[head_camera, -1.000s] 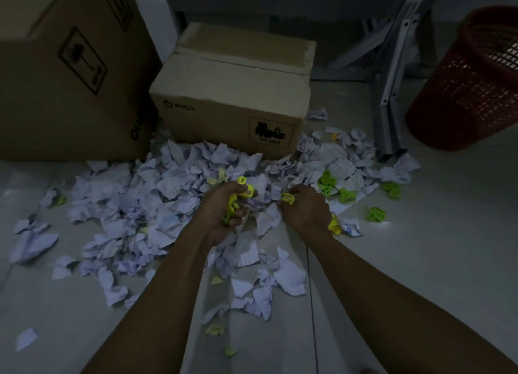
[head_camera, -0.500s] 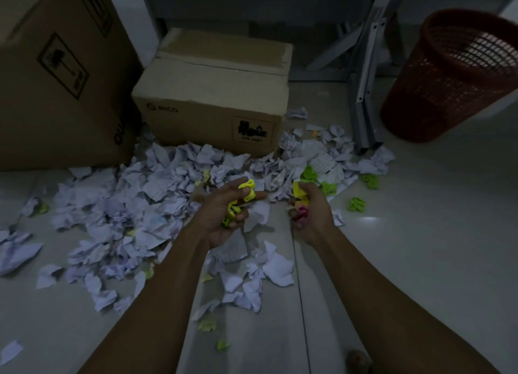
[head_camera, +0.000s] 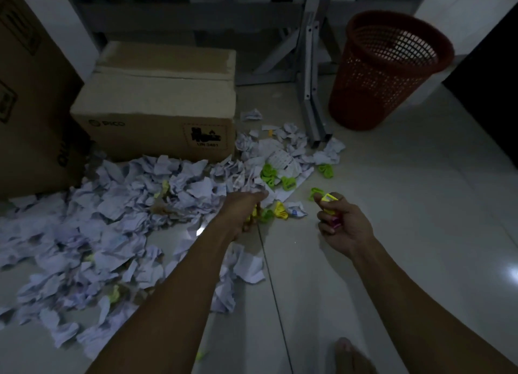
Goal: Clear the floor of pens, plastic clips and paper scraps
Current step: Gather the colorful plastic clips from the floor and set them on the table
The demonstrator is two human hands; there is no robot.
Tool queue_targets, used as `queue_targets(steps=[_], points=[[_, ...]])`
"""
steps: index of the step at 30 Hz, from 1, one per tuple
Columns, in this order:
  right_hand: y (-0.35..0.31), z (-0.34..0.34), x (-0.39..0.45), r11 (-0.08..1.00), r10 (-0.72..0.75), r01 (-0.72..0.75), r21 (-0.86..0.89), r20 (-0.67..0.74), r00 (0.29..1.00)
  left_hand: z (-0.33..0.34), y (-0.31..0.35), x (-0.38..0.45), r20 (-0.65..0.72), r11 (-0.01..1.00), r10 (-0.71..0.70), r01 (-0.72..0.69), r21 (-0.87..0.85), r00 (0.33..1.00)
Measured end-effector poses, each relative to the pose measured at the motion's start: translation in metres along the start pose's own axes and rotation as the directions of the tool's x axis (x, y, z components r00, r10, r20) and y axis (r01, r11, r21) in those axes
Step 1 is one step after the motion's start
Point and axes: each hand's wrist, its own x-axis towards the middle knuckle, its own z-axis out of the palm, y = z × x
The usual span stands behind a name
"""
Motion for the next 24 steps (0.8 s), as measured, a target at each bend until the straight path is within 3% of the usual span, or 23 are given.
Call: queue_targets(steps=[1, 3, 5, 10, 15, 17, 19, 20, 22, 24], points=[[-0.001, -0.004, 0.000, 1.000, 0.001, -0.002, -0.019, -0.028, 1.000, 0.003, -0.006, 0.005, -0.072, 0.984, 0.106, -0.094, 0.151, 0.992], [-0.002, -0.010, -0.001, 0.992, -0.008, -0.002, -0.124, -0.077, 0.997, 0.005, -0.019, 0.013, -0.087, 0.830, 0.326, -0.242, 0.502, 0.941], [-0.001, -0.013, -0.001, 0.973, -0.017, -0.006, -0.233, -0.094, 0.995, 0.006, -0.027, 0.013, -0.060, 0.659, 0.389, -0.232, 0.715, 0.919], [0.005, -0.007, -0.003, 0.911, -0.065, 0.012, -0.412, -0.114, 0.991, 0.018, -0.036, 0.014, 0.002, 0.386, 0.474, -0.210, 0.898, 0.881], [0.023, 0.008, 0.000, 0.573, -0.190, 0.102, -0.813, -0.010, 0.982, 0.017, -0.047, 0.022, 0.047, 0.285, 0.464, -0.199, 0.938, 0.885], [0.035, 0.011, 0.008, 0.378, -0.252, 0.151, -0.913, 0.055, 0.966, 0.016, -0.048, 0.017, 0.022, 0.313, 0.437, -0.175, 0.933, 0.899], [0.043, 0.011, 0.013, 0.171, -0.303, 0.107, -0.979, 0.051, 0.952, 0.013, -0.050, 0.013, -0.031, 0.389, 0.407, -0.142, 0.910, 0.913], [0.045, 0.012, 0.014, 0.126, -0.328, 0.068, -0.990, 0.024, 0.944, 0.010, -0.051, 0.012, -0.055, 0.438, 0.394, -0.135, 0.888, 0.917], [0.046, 0.014, 0.015, 0.098, -0.378, 0.030, -0.995, -0.009, 0.926, 0.003, -0.053, 0.012, -0.118, 0.637, 0.345, -0.140, 0.758, 0.931], [0.047, 0.017, 0.016, 0.055, -0.407, 0.030, -0.998, 0.005, 0.913, -0.003, -0.051, 0.010, -0.122, 0.897, 0.263, -0.197, 0.396, 0.957]])
